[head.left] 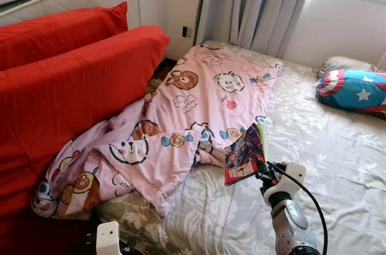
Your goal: Clean up the room
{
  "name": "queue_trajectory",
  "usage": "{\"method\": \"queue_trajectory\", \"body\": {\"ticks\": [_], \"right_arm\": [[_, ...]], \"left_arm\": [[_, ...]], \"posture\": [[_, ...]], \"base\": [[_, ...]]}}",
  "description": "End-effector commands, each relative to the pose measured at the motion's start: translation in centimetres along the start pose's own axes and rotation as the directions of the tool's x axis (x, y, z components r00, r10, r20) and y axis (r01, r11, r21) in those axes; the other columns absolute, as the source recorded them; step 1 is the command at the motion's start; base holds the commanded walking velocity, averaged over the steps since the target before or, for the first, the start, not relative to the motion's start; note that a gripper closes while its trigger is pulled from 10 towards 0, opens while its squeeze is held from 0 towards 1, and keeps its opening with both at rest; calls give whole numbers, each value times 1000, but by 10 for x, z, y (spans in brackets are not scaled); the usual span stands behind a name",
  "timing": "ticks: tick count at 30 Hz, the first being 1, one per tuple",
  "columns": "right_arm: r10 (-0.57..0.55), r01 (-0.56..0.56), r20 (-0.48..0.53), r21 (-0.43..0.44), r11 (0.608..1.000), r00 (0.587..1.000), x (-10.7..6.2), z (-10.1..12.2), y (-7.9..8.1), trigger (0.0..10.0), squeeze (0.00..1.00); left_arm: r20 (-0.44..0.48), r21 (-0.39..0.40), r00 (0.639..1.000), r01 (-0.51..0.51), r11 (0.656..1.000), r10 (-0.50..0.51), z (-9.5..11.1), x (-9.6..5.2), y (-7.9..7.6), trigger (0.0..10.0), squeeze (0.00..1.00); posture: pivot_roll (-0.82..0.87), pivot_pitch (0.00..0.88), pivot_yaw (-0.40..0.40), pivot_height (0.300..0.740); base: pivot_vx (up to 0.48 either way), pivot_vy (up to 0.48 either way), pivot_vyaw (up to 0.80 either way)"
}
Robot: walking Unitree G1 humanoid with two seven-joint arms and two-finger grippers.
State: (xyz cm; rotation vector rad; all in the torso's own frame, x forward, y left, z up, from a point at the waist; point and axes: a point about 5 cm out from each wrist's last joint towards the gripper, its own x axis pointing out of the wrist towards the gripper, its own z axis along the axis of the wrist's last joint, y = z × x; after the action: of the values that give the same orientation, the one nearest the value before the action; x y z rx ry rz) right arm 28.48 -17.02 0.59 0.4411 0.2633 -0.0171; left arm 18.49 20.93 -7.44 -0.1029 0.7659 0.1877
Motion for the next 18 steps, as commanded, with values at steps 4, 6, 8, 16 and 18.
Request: {"method": "queue_trajectory", "body": {"ticks": [4, 6, 8, 16, 18], "right_arm": [[-10, 11, 43, -21, 1000, 999, 4, 11, -1, 10000, 0], [-11, 12, 44, -22, 1000, 999, 4, 11, -1, 10000, 0], [-14, 15, 41, -31, 999, 999, 4, 10, -2, 10000, 0], [-23, 25, 33, -39, 999, 999, 3, 9, -3, 10000, 0], [-21, 22, 32, -44, 999, 999, 4, 9, -2, 10000, 0]], "left_arm": [[-9, 20, 1000, 8, 1000, -7, -4, -1, -6, 10000, 0], [-9, 20, 1000, 10, 1000, -9, -4, -1, -6, 10000, 0], [-9, 21, 1000, 10, 1000, -10, -4, -1, -6, 10000, 0], [-12, 30, 1000, 10, 999, -10, -5, -1, -6, 10000, 0], [-14, 45, 1000, 14, 999, -13, -6, -1, -6, 10000, 0]], "posture": [[67, 0, -132, 740], [68, 0, -132, 740], [68, 0, -132, 740], [74, 0, -132, 740], [73, 0, -130, 740]], "base": [[0, -86, -708], [0, 0, -712], [0, 0, -706], [0, 0, -709], [0, -154, -712]]}}
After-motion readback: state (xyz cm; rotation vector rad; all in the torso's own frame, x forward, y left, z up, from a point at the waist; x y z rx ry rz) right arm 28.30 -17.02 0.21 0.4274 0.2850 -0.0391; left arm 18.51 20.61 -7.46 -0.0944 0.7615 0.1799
